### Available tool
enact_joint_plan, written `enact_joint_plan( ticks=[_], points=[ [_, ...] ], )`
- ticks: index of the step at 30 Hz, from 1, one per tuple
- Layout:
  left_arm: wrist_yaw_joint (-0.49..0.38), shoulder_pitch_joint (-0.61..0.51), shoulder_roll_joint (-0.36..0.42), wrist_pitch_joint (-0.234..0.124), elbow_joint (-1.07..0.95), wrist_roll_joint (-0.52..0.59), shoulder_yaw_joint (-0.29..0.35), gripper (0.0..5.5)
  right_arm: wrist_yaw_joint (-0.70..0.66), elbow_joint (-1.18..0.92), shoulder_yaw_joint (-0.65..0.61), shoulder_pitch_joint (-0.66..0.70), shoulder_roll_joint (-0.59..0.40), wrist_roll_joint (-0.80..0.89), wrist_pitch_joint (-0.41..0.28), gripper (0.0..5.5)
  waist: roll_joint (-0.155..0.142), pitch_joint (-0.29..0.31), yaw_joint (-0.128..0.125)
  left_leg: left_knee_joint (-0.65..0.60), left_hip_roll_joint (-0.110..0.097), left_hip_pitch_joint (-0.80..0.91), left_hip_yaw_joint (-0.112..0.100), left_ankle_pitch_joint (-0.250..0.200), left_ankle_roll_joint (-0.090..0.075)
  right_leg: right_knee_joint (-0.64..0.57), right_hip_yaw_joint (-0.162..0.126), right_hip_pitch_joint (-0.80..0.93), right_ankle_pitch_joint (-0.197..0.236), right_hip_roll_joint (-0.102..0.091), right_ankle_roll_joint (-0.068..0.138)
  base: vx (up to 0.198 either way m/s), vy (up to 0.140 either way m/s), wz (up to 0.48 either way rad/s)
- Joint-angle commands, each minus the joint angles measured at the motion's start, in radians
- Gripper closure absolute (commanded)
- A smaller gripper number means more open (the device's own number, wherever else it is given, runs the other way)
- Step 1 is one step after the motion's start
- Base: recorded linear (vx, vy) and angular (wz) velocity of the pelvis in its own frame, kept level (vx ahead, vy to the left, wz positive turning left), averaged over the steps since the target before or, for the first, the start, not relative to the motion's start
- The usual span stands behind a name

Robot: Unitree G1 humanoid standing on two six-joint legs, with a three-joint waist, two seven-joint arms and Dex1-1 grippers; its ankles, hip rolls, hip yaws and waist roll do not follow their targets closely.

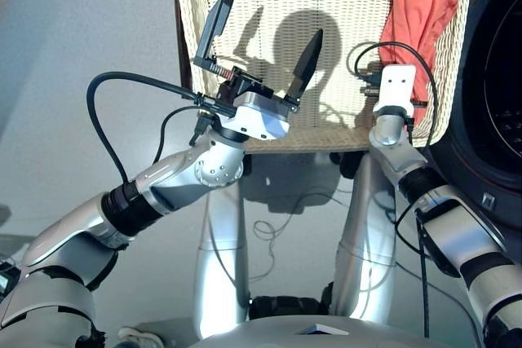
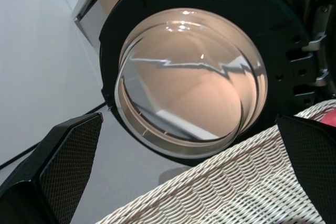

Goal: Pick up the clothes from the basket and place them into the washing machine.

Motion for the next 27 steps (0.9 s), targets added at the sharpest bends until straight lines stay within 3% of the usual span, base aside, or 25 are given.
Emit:
enact_joint_plan(
  ticks=[1, 3, 5, 6, 7, 9, 15, 21, 27],
  points=[
    [-0.007, 0.031, -0.030, -0.052, -0.117, 0.000, 0.056, 0.00, 0.026, -0.138, -0.016, 0.073, -0.013, 0.068, -0.112, 5.50, 0.053, -0.016, -0.034, -0.116, -0.013, 0.033, 0.095, 0.056, 0.087, -0.088, -0.080, 0.079, -0.023, 0.018, 0.006, 0.000, 0.000, 0.000],
    [-0.011, 0.036, -0.024, -0.051, -0.114, 0.005, 0.063, 0.00, 0.027, -0.204, -0.052, 0.101, -0.027, 0.099, -0.146, 5.50, 0.049, -0.016, -0.043, -0.151, -0.008, 0.050, 0.097, 0.067, 0.088, -0.126, -0.081, 0.097, -0.008, 0.019, 0.009, 0.000, 0.000, 0.000],
    [-0.012, 0.035, -0.020, -0.051, -0.108, 0.016, 0.069, 0.00, 0.018, -0.276, -0.119, 0.126, -0.034, 0.144, -0.209, 5.50, 0.046, -0.016, -0.051, -0.240, -0.002, 0.070, 0.103, 0.125, 0.090, -0.214, -0.087, 0.119, 0.054, 0.018, 0.007, -0.045, 0.016, 0.003],
    [-0.014, 0.037, -0.019, -0.051, -0.105, 0.018, 0.068, 0.00, 0.014, -0.292, -0.140, 0.136, -0.035, 0.148, -0.217, 5.50, 0.045, -0.016, -0.052, -0.264, -0.001, 0.107, 0.107, 0.103, 0.088, -0.238, -0.085, 0.157, 0.036, 0.018, 0.013, -0.093, 0.032, 0.009],
    [-0.019, 0.032, -0.010, -0.053, -0.105, 0.023, 0.077, 0.00, 0.010, -0.320, -0.173, 0.138, -0.043, 0.159, -0.238, 5.50, 0.045, -0.016, -0.056, -0.316, 0.001, 0.109, 0.112, 0.147, 0.087, -0.289, -0.086, 0.160, 0.077, 0.015, 0.008, 0.000, 0.000, 0.000],
    [-0.020, 0.039, -0.006, -0.057, -0.096, 0.025, 0.088, 0.00, -0.019, -0.352, -0.242, 0.156, -0.053, 0.166, -0.275, 5.50, 0.042, -0.016, -0.063, -0.386, 0.001, 0.151, 0.118, 0.172, 0.085, -0.356, -0.085, 0.202, 0.100, 0.015, 0.011, -0.048, 0.012, -0.023],
    [-0.019, 0.048, 0.009, -0.080, -0.083, 0.038, 0.108, 0.00, -0.200, -0.375, -0.433, 0.147, -0.097, 0.053, -0.318, 5.50, 0.045, -0.016, -0.080, -0.611, 0.003, 0.264, 0.140, 0.241, 0.082, -0.566, -0.092, 0.301, 0.180, 0.019, 0.042, 0.000, 0.000, 0.000],
    [-0.009, 0.047, 0.003, -0.085, -0.076, 0.055, 0.109, 0.00, -0.397, -0.273, -0.554, 0.089, -0.129, -0.038, -0.294, 5.50, 0.050, -0.016, -0.080, -0.799, 0.006, 0.367, 0.152, 0.313, 0.081, -0.744, -0.105, 0.397, 0.253, 0.014, 0.058, 0.000, 0.000, 0.000],
    [0.001, 0.032, -0.012, -0.089, -0.071, 0.055, 0.108, 0.00, -0.503, -0.158, -0.606, 0.039, -0.178, -0.060, -0.260, 5.50, 0.048, -0.016, -0.076, -0.817, 0.000, 0.403, 0.140, 0.322, 0.079, -0.770, -0.101, 0.439, 0.267, 0.014, 0.058, 0.000, 0.000, 0.000]
  ],
)
